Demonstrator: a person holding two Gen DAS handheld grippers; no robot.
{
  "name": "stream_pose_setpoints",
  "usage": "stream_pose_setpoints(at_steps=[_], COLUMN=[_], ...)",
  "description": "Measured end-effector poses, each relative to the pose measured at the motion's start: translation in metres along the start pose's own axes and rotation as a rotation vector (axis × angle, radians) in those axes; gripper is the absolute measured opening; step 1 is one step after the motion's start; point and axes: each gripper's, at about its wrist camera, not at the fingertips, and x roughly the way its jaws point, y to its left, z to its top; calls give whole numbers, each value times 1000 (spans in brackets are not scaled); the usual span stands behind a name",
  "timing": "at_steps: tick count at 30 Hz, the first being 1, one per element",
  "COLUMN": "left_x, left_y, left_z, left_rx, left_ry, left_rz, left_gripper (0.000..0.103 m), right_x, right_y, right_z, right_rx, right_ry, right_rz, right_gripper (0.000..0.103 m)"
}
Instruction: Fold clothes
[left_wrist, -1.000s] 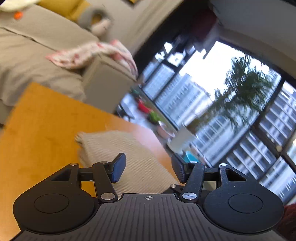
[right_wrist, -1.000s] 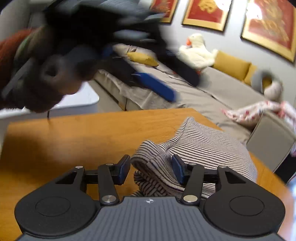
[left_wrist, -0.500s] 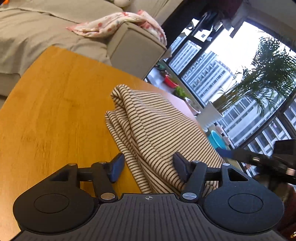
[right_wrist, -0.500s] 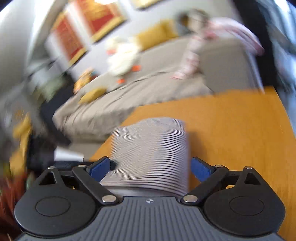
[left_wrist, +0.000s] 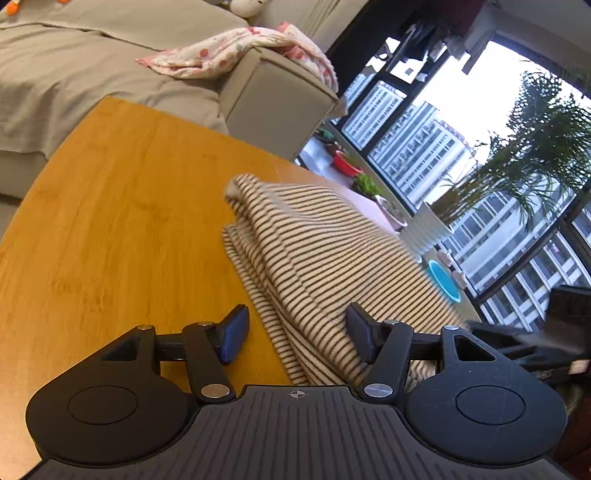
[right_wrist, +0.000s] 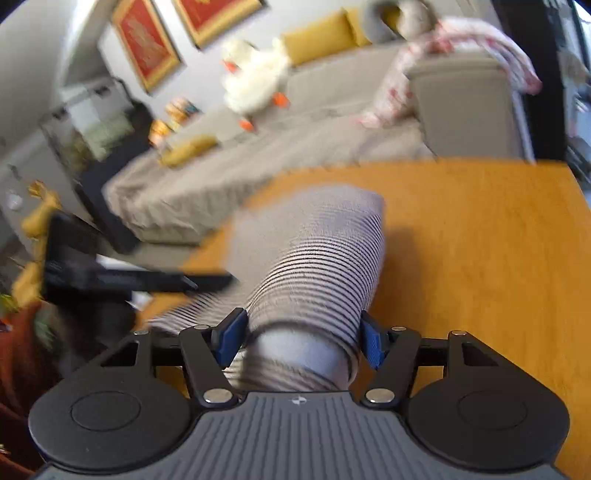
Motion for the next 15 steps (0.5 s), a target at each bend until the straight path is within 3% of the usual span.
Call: stream_pose_setpoints(at_steps=[10, 15], left_x=[-11, -27], left_y=[-16, -29], left_z=[0, -5], left_rx=[57, 80], left_ry=[-13, -27], left_rz=[40, 22], left_gripper=[61, 61], right_x=[4, 7], right_y=[-9, -9], right_z=[-7, -6], right_rx=[-8, -12], right_ry=[-9, -15], right_rz=[-18, -23], right_gripper=[65, 65])
